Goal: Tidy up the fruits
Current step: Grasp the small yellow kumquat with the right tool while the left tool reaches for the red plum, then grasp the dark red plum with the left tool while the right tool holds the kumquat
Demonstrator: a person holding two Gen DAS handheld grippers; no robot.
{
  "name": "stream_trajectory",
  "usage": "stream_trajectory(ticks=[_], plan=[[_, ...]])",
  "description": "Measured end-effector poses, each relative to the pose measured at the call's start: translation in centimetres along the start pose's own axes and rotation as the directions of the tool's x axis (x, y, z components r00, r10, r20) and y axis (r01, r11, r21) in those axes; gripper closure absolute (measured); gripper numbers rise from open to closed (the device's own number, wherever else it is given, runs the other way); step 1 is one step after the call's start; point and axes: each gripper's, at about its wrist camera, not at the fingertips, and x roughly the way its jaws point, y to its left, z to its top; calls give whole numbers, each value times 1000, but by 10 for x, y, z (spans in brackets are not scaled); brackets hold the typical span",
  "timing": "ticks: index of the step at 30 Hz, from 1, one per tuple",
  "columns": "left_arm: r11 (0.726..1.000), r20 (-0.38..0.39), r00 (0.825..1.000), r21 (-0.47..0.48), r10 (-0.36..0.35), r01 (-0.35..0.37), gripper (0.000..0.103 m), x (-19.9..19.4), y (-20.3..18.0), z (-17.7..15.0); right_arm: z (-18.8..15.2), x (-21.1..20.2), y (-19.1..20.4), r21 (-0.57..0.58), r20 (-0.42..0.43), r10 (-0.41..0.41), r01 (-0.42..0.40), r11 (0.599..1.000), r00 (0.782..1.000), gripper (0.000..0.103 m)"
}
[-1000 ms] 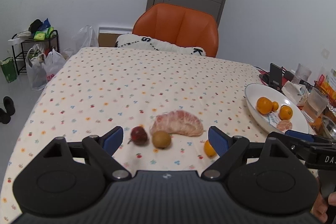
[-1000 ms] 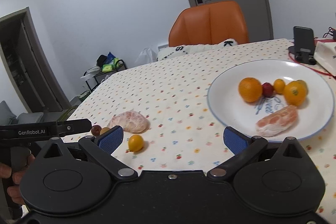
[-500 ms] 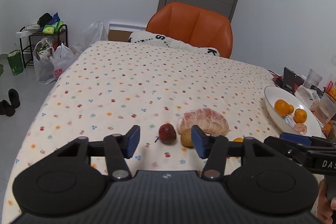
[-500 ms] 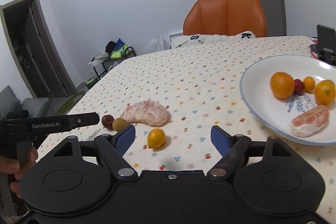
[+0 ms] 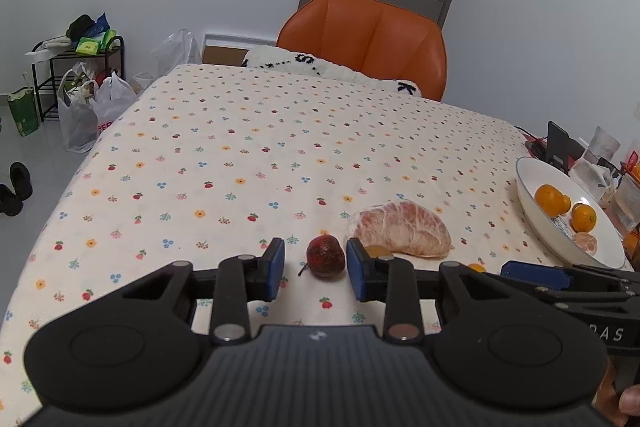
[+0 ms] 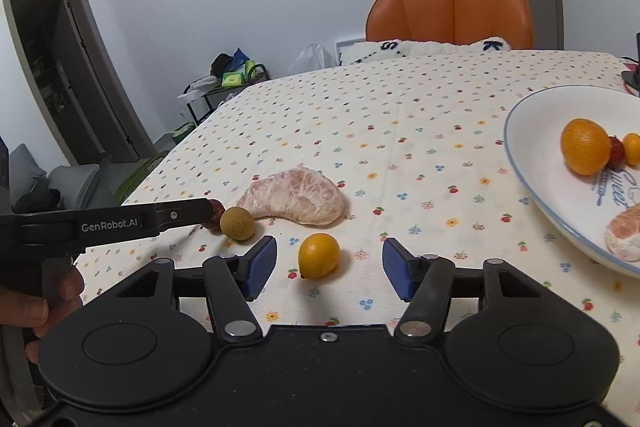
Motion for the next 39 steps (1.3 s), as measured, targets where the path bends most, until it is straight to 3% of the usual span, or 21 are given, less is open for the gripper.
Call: stream_trajectory(ticks=[6, 11, 19, 22, 27, 39], plan=[[1000, -15, 1000, -1, -9, 9, 72, 8, 1, -1, 1, 8, 3, -10, -7, 6, -6, 1000, 1000, 52], [1000, -22, 1000, 14, -4, 4, 79, 13, -2, -2, 2, 10, 2, -6, -13, 16, -16, 1000, 1000, 79], [1000, -3, 1000, 20, 14, -14, 83, 3, -10, 3, 0, -5, -3, 9, 17, 31, -31, 999, 999, 80], [1000, 5, 1000, 22, 12, -12, 92, -2, -14, 6, 1, -12, -6, 13, 35, 29, -30, 999, 999, 80], [999, 24, 1000, 39, 7, -8, 96, -9, -24, 10, 3, -26, -13, 23, 69, 19, -21, 1000, 997, 80], [998, 60, 998, 68, -8, 4, 100, -26, -45, 16, -1, -52, -32, 53, 121, -7, 1, 999, 993, 80]])
